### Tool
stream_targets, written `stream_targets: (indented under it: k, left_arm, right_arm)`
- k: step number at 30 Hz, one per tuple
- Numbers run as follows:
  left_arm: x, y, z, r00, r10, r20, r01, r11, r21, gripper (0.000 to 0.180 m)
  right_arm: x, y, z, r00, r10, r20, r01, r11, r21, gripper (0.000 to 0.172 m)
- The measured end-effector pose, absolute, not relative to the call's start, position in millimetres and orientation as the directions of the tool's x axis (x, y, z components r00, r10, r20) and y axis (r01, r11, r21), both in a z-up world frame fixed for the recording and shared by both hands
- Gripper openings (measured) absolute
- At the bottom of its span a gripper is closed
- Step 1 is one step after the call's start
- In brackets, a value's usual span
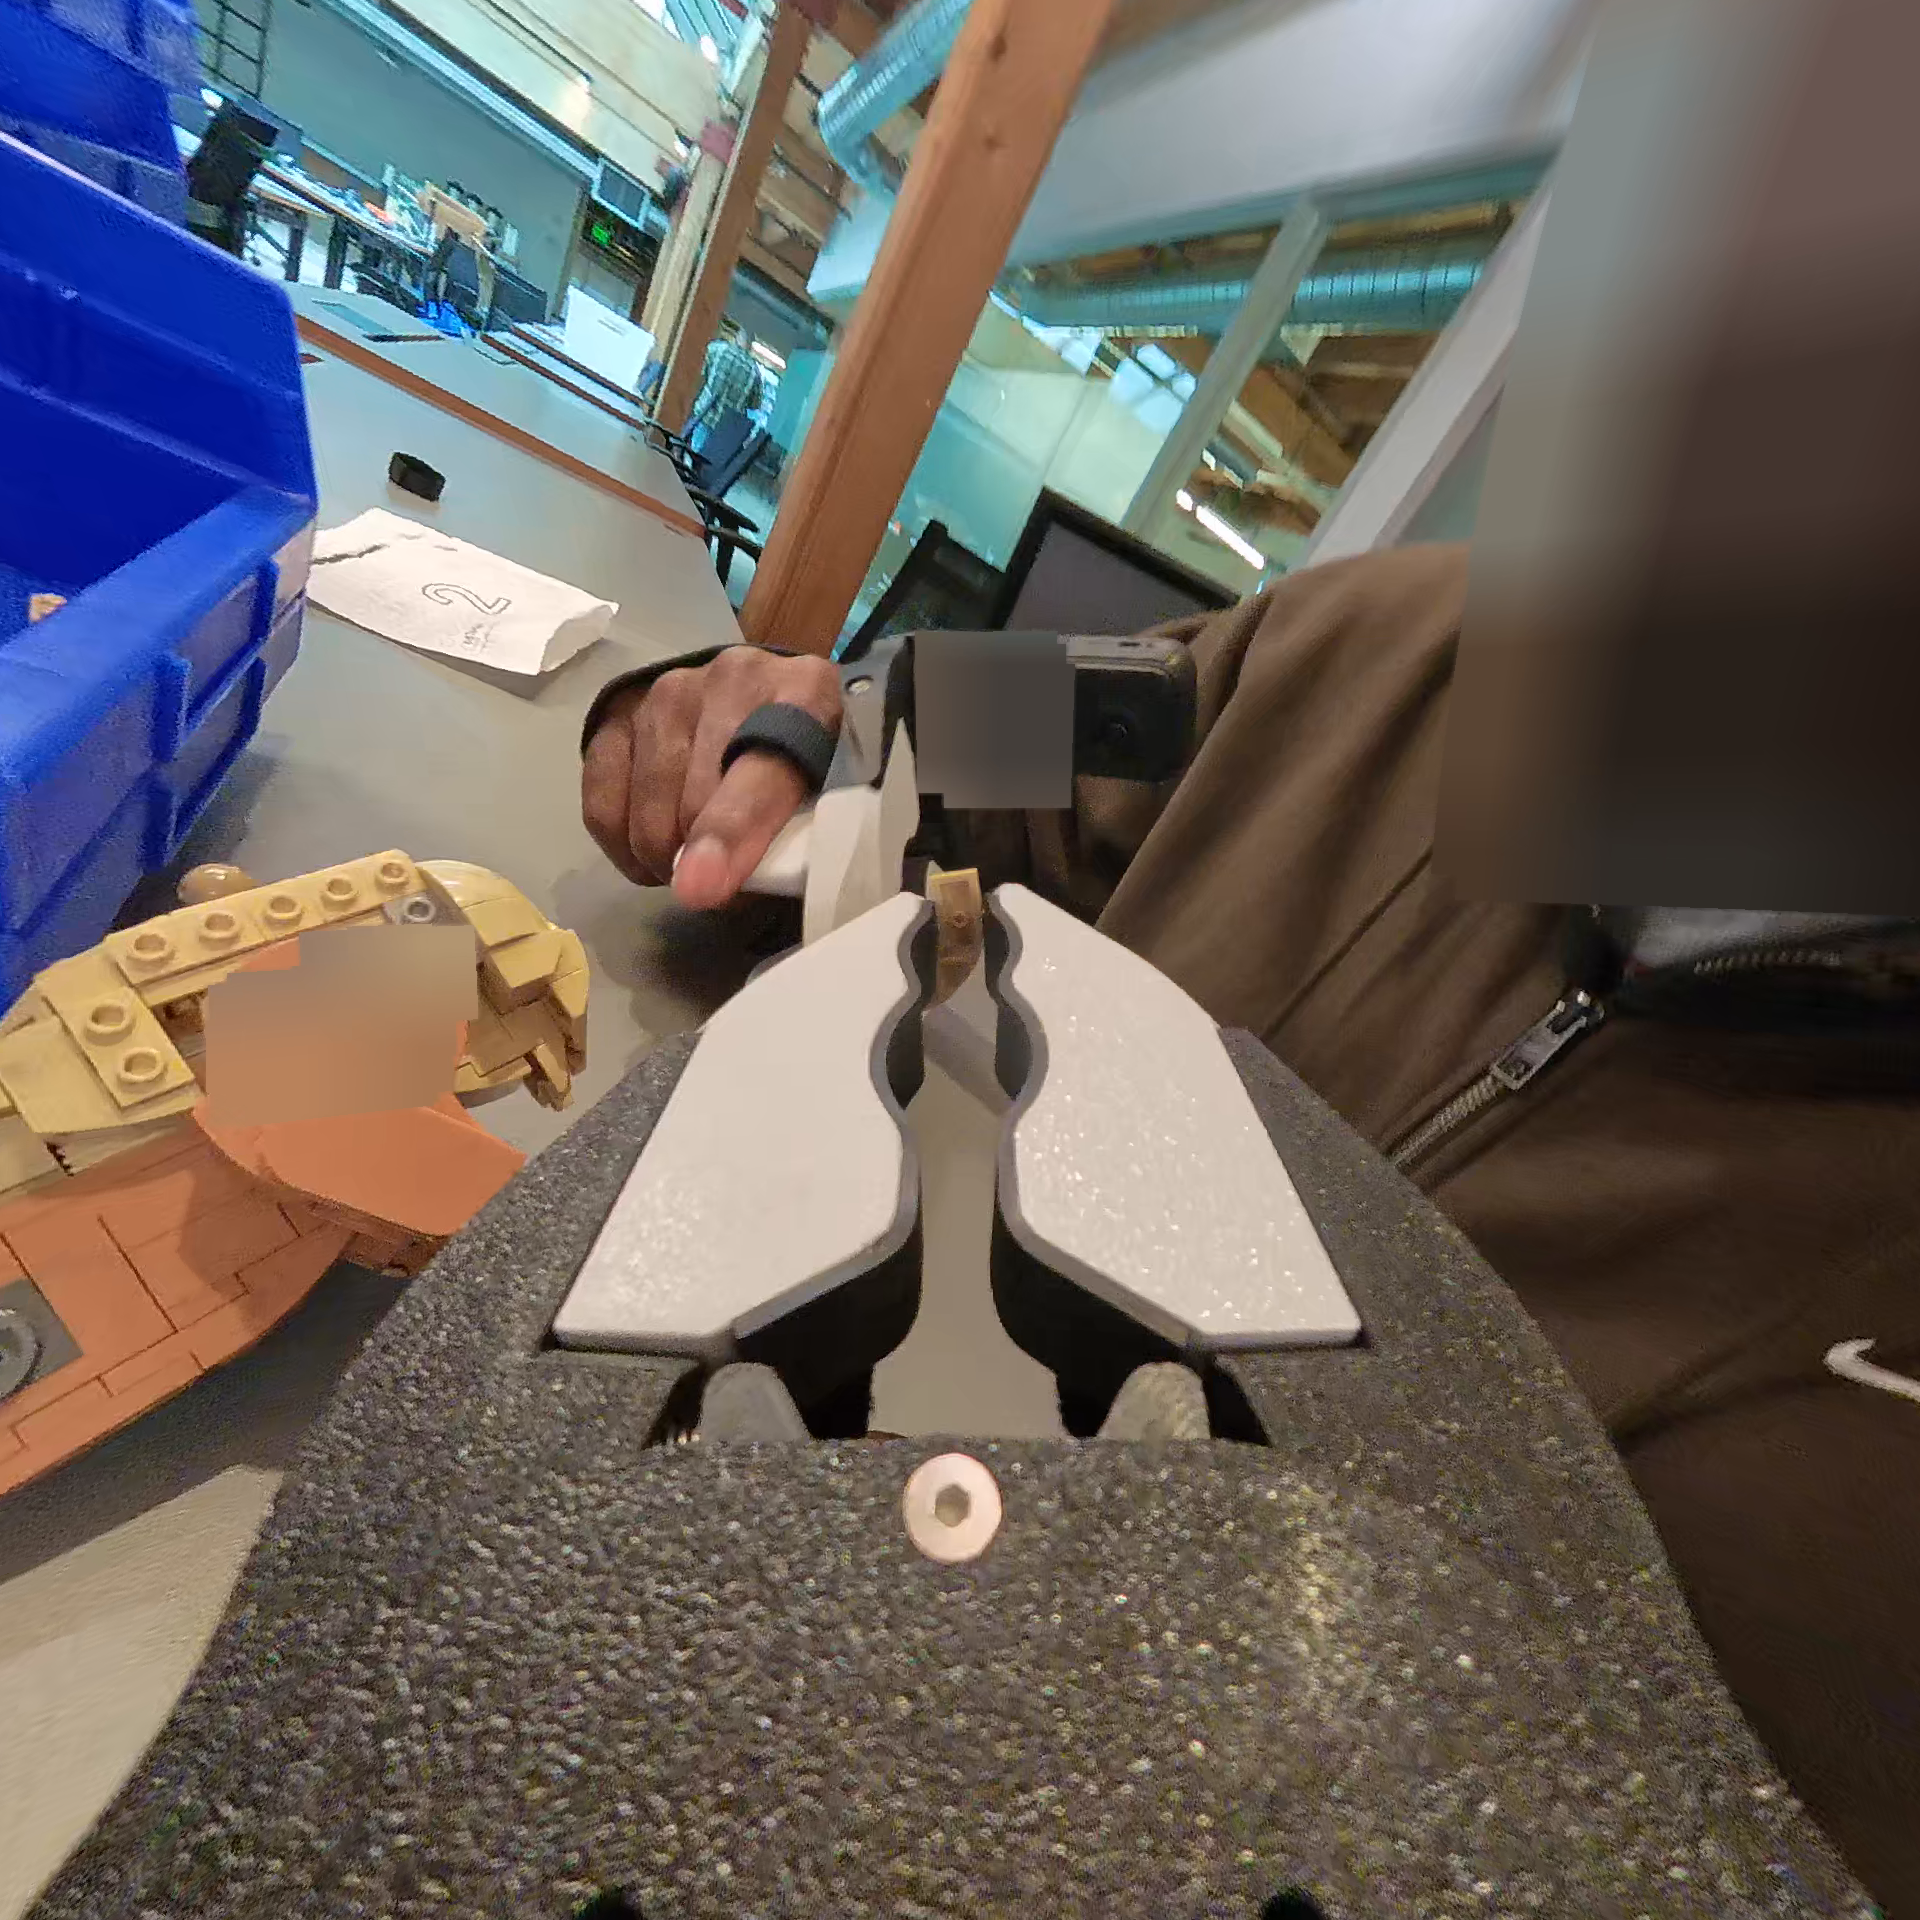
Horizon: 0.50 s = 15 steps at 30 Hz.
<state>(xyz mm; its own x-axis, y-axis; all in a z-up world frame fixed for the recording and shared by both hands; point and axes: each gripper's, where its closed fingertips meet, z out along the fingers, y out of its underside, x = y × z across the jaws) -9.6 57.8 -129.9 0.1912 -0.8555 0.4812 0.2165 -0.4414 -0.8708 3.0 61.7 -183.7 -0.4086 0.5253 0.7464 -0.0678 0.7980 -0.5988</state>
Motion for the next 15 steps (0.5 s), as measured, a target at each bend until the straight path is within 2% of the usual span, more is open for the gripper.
stream_targets:
  k: [5,10,13,15]
  left_arm:
    - [-8.9,69.8,-129.3,0.179,-0.778,0.602,0.308,-0.537,-0.785,0.008]
    - [-2.0,72.0,-132.5,0.201,-0.767,0.609,0.302,-0.543,-0.783,0.008]
    - [-2.2,73.4,-133.8,0.223,-0.768,0.600,0.298,-0.533,-0.792,0.008]
    - [-2.2,73.7,-134.2,0.237,-0.775,0.585,0.289,-0.519,-0.805,0.008]
  right_arm:
    - [-4.0,71.6,-145.1,-0.165,0.545,0.822,-0.118,0.816,-0.566,0.027]
    - [-12.9,68.7,-149.0,-0.159,0.580,0.799,-0.068,0.801,-0.595,0.029]
    - [-14.5,71.5,-146.3,-0.152,0.637,0.756,-0.050,0.759,-0.650,0.015]
    - [-13.5,71.3,-147.2,-0.181,0.666,0.724,-0.048,0.729,-0.683,0.013]
